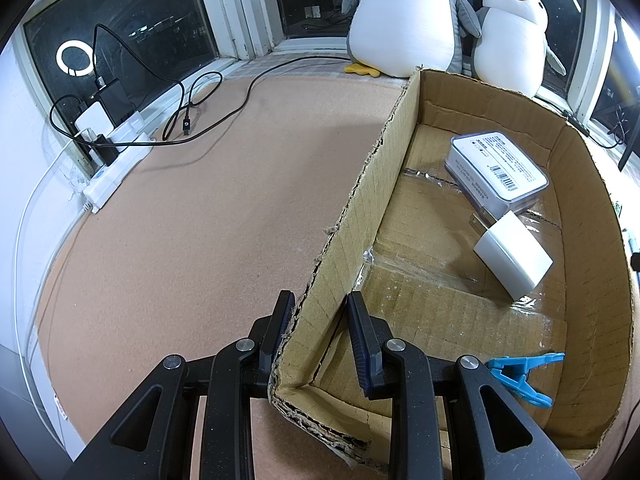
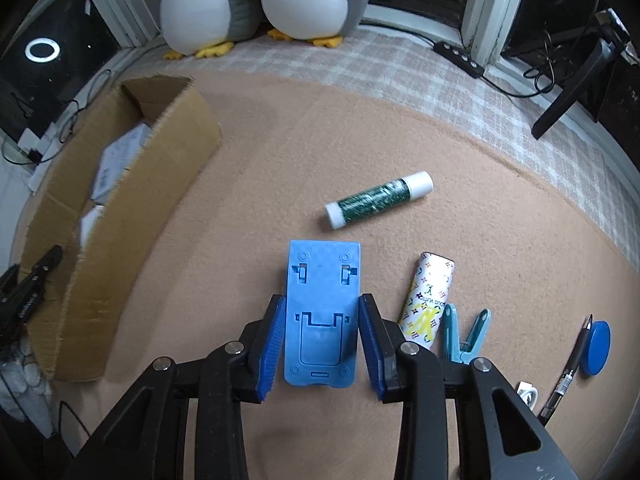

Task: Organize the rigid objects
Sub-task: 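Carry the blue phone stand into the box and open the right gripper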

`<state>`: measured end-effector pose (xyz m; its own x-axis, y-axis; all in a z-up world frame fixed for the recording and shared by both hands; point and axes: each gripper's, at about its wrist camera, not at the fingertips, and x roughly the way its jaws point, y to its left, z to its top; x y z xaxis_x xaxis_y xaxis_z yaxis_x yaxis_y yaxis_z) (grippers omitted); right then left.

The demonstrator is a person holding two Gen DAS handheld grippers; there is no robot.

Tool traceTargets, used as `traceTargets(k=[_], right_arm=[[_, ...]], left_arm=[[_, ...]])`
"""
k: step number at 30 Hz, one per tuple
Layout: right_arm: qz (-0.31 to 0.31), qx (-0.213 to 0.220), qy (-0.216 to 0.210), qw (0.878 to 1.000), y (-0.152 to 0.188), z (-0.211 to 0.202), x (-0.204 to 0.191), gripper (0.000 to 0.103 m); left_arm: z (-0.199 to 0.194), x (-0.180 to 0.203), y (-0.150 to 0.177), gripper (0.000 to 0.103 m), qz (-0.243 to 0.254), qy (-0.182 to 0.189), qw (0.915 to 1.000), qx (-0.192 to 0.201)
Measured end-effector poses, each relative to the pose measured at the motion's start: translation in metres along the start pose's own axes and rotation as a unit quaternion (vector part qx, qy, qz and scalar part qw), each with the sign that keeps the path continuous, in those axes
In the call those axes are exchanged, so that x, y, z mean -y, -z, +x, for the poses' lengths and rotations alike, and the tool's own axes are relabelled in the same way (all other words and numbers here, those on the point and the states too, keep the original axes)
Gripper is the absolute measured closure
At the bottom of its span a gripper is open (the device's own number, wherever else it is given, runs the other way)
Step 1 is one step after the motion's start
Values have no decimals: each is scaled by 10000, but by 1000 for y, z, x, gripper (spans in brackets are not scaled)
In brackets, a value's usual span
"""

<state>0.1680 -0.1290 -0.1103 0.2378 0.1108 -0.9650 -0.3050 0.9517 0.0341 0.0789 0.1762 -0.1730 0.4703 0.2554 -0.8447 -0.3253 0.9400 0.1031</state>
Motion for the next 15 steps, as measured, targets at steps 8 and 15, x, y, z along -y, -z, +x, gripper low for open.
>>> traceTargets(k=[8,15], right_arm=[[-343,564,-582,9961,-12,-54,-52,70],[-773,682,-1011,9895,-25,-61,-109,70]], left_arm=[[0,0,0,75,2,1,10000,2],[0,0,0,75,0,2,10000,2]])
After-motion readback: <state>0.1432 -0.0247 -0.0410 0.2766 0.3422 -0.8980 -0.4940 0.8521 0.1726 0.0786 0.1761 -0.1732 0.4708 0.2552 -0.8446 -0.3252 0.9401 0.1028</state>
